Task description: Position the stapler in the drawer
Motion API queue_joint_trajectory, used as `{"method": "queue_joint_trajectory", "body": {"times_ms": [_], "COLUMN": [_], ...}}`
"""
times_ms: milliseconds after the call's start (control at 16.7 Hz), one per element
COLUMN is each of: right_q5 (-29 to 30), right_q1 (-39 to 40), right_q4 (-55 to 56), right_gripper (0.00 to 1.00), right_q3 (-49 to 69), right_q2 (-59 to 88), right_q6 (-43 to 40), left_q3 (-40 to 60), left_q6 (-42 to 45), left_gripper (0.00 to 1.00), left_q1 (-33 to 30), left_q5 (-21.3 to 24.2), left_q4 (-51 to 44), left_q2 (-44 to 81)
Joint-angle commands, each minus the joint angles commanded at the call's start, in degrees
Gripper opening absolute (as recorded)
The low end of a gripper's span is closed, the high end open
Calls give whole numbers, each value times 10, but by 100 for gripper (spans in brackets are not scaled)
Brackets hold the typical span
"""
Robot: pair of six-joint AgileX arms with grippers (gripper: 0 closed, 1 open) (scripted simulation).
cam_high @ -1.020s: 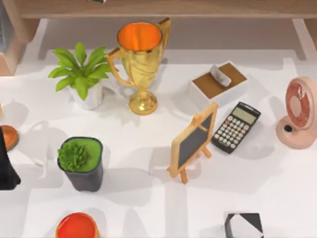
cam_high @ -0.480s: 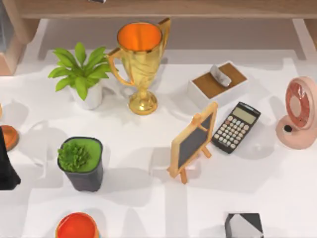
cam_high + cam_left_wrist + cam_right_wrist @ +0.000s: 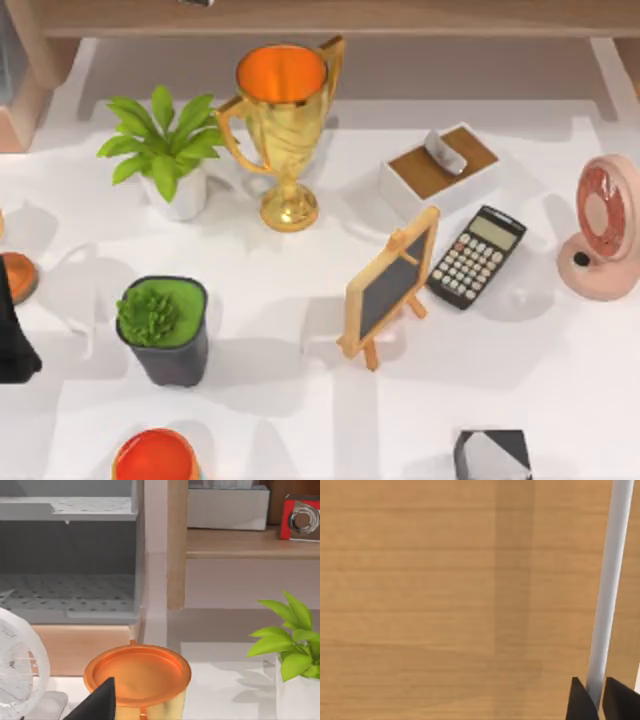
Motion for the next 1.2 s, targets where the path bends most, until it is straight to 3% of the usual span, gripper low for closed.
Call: {"method": "queue_joint_trajectory", "body": {"times_ms": [480,1200], "right_q5": [0,-12], "right_q1": [0,-12], "right_q4": [0,12], "right_gripper": [98,100], "right_q3": [0,-15], "right_q2": [0,-5], "right_q6": [0,0], "left_q3": [0,0], "left_q6": [0,0], "left_gripper": [100,100], "left_q1": [0,0], "left_q5": [0,0], "left_q4": [0,0], "left_q2": [0,0]}}
